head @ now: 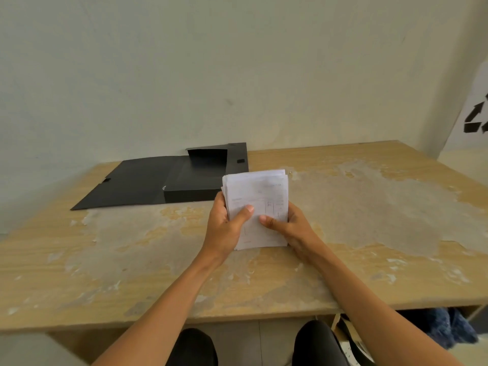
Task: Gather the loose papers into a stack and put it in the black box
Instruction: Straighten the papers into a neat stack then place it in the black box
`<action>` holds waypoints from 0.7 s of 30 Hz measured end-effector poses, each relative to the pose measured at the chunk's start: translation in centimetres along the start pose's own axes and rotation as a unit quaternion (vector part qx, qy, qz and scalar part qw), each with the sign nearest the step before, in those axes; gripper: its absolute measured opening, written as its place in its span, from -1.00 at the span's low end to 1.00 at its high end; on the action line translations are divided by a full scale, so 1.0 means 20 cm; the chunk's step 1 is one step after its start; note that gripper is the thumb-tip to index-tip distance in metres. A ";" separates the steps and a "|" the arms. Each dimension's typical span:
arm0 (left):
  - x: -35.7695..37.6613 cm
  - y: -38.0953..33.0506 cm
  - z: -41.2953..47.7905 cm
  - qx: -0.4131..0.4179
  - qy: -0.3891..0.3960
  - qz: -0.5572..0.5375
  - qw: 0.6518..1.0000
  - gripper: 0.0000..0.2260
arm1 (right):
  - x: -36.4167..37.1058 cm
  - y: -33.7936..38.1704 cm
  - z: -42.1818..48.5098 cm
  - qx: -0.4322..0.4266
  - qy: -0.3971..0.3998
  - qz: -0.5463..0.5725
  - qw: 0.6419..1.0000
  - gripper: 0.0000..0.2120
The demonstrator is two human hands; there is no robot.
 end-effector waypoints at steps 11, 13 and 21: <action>-0.22 -0.34 0.21 0.004 0.153 0.192 0.969 -0.74 | 0.04 0.46 0.16 -0.078 0.044 -0.414 0.906 -0.74; -0.23 -0.31 0.20 -0.005 0.100 0.145 0.984 -0.88 | 0.00 0.47 0.16 -0.077 -0.016 -0.291 0.954 -0.63; -0.23 -0.15 0.11 -0.012 -0.001 0.019 1.000 -0.85 | 0.01 0.22 0.12 -0.005 -0.002 0.007 1.000 -0.63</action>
Point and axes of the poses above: each hand's wrist, its own z-axis towards the middle knuckle, its own x-axis out of the palm, y = z × x, the point moved 2 cm from there along z, towards the middle knuckle, and after that the axes turned 6 degrees about x, right-handed, at the moved point
